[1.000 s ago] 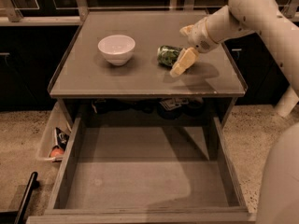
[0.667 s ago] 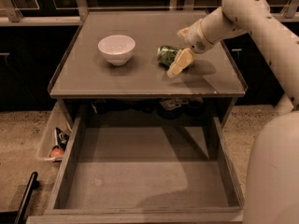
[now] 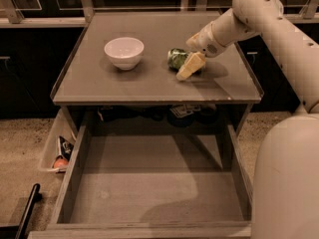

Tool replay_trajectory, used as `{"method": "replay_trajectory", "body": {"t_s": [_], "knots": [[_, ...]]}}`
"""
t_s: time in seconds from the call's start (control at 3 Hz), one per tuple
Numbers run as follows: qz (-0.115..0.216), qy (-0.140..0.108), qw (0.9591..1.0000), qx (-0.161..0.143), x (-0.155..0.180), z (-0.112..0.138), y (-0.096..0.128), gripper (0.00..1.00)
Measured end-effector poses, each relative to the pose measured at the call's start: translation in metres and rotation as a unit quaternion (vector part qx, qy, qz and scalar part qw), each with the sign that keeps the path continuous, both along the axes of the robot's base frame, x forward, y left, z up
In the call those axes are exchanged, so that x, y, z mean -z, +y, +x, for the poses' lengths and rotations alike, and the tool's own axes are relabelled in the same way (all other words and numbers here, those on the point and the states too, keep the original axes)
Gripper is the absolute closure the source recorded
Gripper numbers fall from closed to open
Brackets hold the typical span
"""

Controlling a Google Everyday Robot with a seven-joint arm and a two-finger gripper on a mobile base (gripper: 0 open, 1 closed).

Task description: Place green can into top drawer

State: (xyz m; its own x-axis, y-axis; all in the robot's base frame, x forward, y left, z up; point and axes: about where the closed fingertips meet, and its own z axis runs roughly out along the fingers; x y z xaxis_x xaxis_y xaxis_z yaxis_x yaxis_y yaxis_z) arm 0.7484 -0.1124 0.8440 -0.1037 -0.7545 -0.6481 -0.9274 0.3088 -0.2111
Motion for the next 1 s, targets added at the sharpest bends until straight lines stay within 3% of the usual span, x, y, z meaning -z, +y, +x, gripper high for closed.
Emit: {"method": "replay_trajectory", "body": {"t_s": [1.0], "knots": [[0.000, 0.000, 1.0000, 0.000, 0.0001, 0.0000, 0.0001, 0.88]]}}
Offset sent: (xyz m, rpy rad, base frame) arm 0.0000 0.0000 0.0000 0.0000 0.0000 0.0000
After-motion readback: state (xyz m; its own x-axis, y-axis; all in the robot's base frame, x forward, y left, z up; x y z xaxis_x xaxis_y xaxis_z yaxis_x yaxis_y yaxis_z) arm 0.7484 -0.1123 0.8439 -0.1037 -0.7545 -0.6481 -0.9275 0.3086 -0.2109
